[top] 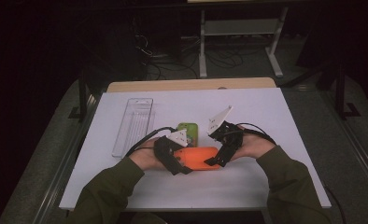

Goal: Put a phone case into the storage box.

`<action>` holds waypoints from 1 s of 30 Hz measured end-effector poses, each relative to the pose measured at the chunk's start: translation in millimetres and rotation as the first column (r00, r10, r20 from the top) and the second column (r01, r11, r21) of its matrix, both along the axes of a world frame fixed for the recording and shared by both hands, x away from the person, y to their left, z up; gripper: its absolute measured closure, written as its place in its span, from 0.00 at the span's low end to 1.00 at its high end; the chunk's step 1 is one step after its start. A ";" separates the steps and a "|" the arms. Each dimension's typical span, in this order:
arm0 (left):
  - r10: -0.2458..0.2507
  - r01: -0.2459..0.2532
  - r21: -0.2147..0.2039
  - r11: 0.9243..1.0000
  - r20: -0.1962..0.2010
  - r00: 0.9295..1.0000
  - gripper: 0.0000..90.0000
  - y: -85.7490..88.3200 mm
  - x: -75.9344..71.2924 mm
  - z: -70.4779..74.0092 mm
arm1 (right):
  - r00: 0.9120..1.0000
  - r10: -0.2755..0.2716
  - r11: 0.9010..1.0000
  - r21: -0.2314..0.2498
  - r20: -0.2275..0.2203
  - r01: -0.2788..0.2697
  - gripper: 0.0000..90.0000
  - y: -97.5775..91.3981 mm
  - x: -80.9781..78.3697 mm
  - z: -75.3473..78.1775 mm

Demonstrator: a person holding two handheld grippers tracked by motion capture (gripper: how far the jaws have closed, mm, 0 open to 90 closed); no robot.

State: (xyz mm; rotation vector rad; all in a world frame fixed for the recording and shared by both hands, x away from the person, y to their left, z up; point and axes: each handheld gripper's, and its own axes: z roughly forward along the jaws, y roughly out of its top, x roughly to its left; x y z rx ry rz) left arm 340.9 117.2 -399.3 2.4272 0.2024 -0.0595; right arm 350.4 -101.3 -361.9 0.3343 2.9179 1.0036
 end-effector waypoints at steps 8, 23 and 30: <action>0.093 -0.093 -0.010 0.996 -0.008 0.996 0.17 1.4 2.8 0.5 | 0.992 -0.127 0.991 0.043 0.017 0.127 0.00 -18.0 4.0 1.2; 0.261 -0.261 -0.019 0.965 0.010 0.965 0.17 9.5 10.7 5.0 | 0.923 -0.384 0.917 0.109 -0.029 0.384 0.00 -42.9 -4.8 -8.0; 0.319 -0.319 -0.016 0.948 0.032 0.947 0.17 15.0 15.2 7.4 | 0.883 -0.467 0.870 0.151 -0.049 0.469 0.00 -51.6 -15.5 -18.3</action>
